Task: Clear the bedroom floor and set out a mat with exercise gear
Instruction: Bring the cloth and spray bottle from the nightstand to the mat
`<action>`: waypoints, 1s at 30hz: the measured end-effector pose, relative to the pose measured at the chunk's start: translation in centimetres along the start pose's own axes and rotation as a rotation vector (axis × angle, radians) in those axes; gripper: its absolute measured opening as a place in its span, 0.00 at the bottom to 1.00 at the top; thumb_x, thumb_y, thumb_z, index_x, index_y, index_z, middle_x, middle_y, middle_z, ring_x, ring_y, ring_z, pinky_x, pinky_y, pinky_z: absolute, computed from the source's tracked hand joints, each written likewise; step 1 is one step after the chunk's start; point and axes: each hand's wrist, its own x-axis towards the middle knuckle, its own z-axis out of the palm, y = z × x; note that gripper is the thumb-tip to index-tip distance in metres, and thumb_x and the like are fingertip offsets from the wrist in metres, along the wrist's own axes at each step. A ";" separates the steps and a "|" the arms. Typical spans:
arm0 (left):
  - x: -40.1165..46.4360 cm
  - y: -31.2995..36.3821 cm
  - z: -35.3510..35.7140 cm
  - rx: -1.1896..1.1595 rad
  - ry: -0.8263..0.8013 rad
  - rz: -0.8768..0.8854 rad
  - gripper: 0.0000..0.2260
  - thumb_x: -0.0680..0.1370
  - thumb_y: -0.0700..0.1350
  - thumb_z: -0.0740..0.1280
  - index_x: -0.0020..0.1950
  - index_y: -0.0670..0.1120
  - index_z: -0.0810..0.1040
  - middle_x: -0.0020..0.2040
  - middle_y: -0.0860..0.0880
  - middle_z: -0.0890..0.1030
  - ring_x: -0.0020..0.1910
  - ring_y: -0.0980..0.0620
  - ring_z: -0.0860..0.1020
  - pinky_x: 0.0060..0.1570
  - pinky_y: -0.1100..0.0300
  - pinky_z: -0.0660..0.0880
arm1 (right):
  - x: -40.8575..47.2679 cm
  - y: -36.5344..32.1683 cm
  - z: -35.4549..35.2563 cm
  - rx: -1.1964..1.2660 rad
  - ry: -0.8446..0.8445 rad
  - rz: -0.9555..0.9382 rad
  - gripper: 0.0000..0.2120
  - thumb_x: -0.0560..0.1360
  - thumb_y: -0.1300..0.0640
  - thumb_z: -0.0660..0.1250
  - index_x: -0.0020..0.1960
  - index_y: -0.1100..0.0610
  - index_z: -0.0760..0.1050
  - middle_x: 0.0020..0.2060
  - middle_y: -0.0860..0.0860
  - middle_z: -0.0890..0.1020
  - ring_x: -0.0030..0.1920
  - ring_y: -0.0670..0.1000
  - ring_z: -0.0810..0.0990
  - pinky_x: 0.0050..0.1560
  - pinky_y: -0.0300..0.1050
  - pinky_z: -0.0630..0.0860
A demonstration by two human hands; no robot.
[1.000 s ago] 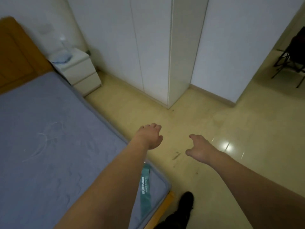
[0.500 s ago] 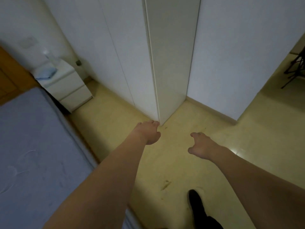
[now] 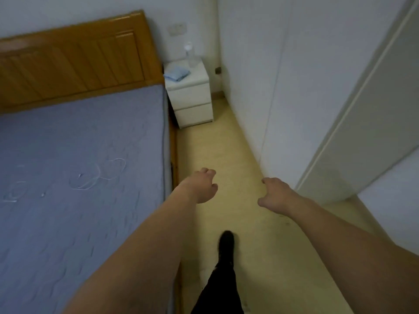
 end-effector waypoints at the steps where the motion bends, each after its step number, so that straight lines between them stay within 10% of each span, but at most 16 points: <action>1: 1.8 -1.3 -0.6 -0.016 0.009 -0.023 0.24 0.83 0.50 0.54 0.78 0.45 0.56 0.76 0.45 0.60 0.73 0.43 0.63 0.69 0.47 0.66 | 2.4 -1.2 -0.6 -0.002 -0.006 -0.025 0.33 0.73 0.54 0.67 0.74 0.61 0.59 0.70 0.59 0.66 0.69 0.59 0.67 0.66 0.47 0.68; 30: 57.8 -25.4 -34.7 -0.200 0.090 -0.326 0.26 0.80 0.48 0.58 0.77 0.46 0.58 0.75 0.44 0.63 0.72 0.43 0.65 0.68 0.49 0.66 | 67.2 -24.0 -34.1 -0.050 -0.101 -0.238 0.34 0.74 0.54 0.66 0.76 0.59 0.58 0.71 0.58 0.65 0.69 0.58 0.67 0.65 0.49 0.70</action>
